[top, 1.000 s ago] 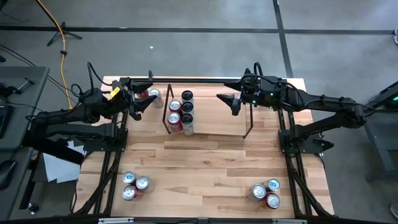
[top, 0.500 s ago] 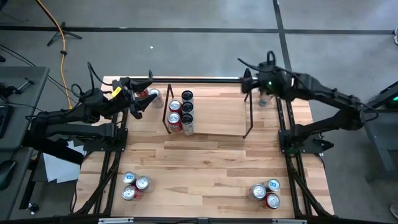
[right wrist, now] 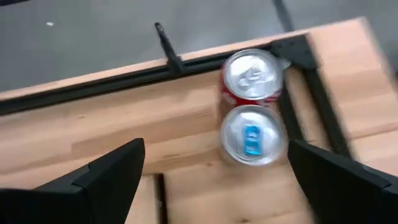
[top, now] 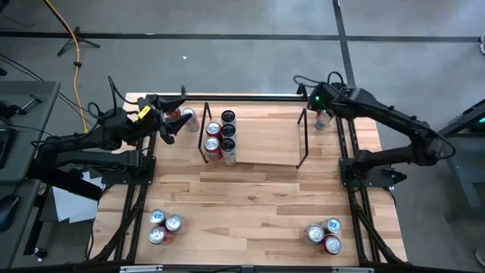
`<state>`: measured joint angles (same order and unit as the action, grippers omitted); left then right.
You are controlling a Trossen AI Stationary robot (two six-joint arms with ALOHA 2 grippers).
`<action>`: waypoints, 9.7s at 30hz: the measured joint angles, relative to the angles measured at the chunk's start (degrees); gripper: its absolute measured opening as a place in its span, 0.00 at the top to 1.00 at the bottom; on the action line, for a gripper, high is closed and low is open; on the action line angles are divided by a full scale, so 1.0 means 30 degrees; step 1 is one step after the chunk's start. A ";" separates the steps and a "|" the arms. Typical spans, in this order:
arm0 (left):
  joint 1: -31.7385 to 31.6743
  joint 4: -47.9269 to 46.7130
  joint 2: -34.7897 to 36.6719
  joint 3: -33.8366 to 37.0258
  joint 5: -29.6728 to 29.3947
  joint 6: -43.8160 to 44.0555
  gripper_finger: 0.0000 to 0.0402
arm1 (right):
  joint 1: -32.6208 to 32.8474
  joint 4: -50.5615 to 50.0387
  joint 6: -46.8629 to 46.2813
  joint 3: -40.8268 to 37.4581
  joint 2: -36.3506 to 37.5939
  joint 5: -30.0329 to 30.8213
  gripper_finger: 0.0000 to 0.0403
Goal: Place canned beverage on shelf
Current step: Put the top right blue soda can on the shelf, then put the left blue soda can on the shelf aligned with the other blue soda can
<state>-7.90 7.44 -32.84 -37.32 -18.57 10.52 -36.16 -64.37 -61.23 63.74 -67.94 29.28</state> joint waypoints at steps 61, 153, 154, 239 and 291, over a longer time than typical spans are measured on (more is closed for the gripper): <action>0.0001 0.0035 -0.0051 0.0000 -0.1065 0.0103 0.25 | 0.0113 -0.1369 0.7582 0.9105 -0.1002 -0.1264 0.45; 0.0412 -0.2021 -0.0047 0.0000 0.2361 -0.1111 0.44 | 1.0943 0.6312 1.4560 0.2720 -0.5982 -0.7475 0.99; 0.0548 -0.2481 -0.0043 0.0000 0.2788 -0.0958 0.50 | 1.0943 0.6484 1.4847 0.2713 -0.5982 -0.7677 0.99; 0.2747 -0.6482 -0.0335 0.0000 0.1734 0.0605 1.00 | 1.1519 0.8579 1.7958 0.2713 -0.1771 -0.4800 1.00; 0.2754 -0.8292 -0.0357 -0.1718 0.2111 0.2465 0.66 | 1.0797 2.3127 1.7368 -0.5571 0.3650 -0.8261 1.00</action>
<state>0.36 -17.43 -33.91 -42.47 -12.23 17.92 -3.77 5.02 -9.13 47.03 -56.99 4.49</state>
